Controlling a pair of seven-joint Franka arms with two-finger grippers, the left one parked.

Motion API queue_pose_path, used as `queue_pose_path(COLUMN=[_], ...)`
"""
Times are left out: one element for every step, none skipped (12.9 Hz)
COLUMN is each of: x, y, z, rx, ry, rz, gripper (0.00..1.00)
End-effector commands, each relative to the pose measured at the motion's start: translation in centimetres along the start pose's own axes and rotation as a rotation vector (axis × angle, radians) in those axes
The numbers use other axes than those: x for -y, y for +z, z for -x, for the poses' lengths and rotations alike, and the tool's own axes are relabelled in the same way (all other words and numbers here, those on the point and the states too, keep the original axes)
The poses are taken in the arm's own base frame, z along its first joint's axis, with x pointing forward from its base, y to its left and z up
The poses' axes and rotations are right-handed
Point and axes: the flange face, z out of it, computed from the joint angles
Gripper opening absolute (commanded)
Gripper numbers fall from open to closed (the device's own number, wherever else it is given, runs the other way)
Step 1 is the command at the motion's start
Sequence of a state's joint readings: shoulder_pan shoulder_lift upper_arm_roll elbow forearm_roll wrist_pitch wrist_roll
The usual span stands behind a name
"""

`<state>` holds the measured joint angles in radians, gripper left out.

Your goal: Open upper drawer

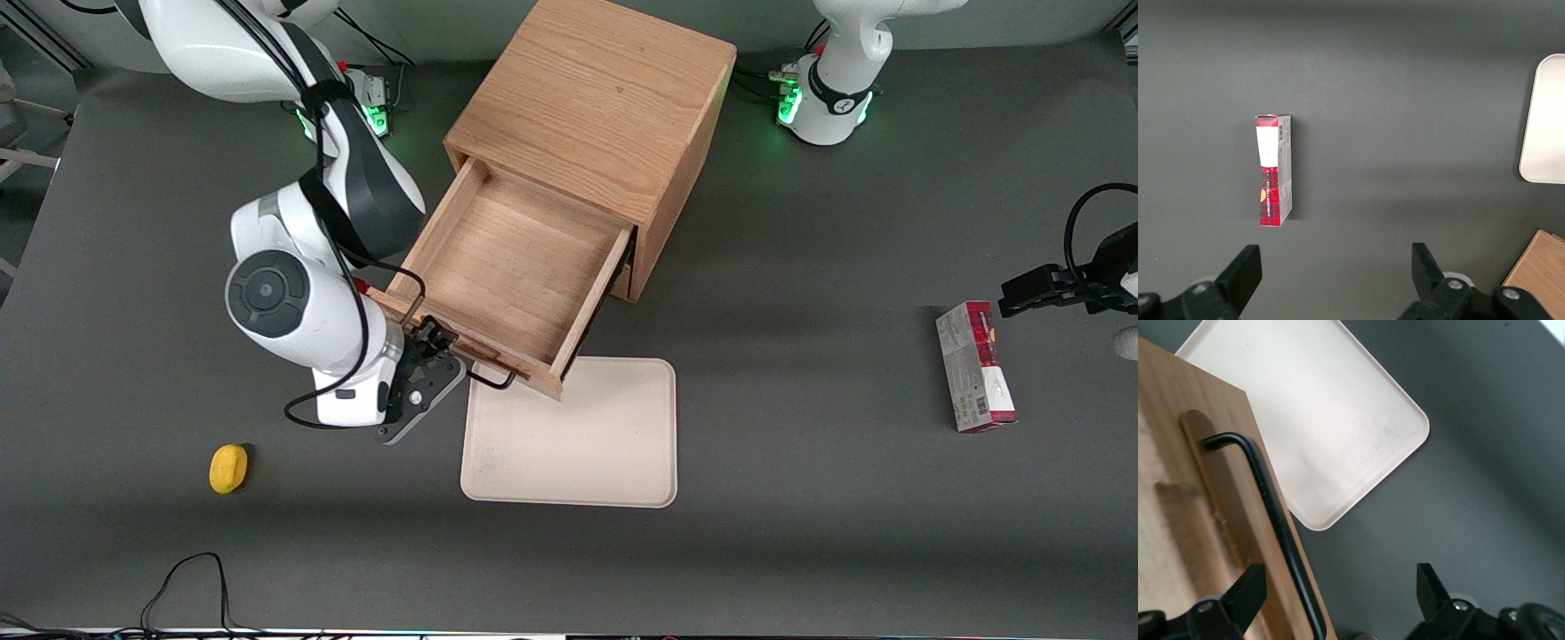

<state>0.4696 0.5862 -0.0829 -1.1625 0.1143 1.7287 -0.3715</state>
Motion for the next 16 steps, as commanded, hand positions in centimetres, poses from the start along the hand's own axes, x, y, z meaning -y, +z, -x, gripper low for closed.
queue_pose_path(x=[-0.8,-0.7,-0.8,-1.6,-1.7,-2.2,-2.5,-2.4,-2.7,-3.7,-4.0,-4.7,-5.9,-7.2,-8.1,-8.9], y=[-3.8,-5.8,-7.2,-8.3,-9.6,-11.1,-12.0,-12.9,-13.9,-14.9,-15.5,-15.9,-16.3,-16.8,-17.5,-17.8], z=[0.8,1.3,2.0,3.2,4.2,5.4,6.5,7.5,8.7,10.0,10.9,11.8,12.9,13.8,14.9,16.1], rx=[-0.020,-0.045,-0.055,-0.040,-0.025,-0.018,-0.004,0.014,0.026,0.025,0.020,0.018,0.012,0.009,0.000,-0.003], ry=[0.013,0.025,0.053,0.103,0.157,0.240,0.333,0.408,0.456,0.520,0.568,0.612,0.644,0.668,0.682,0.700], rz=[0.018,0.026,0.030,0.024,0.021,0.027,0.028,0.023,0.023,0.030,0.030,0.028,0.032,0.039,0.043,0.039], gripper=[1.00,1.00,1.00,1.00,1.00,1.00,1.00,1.00,1.00,1.00,1.00,1.00,1.00,1.00,1.00,1.00])
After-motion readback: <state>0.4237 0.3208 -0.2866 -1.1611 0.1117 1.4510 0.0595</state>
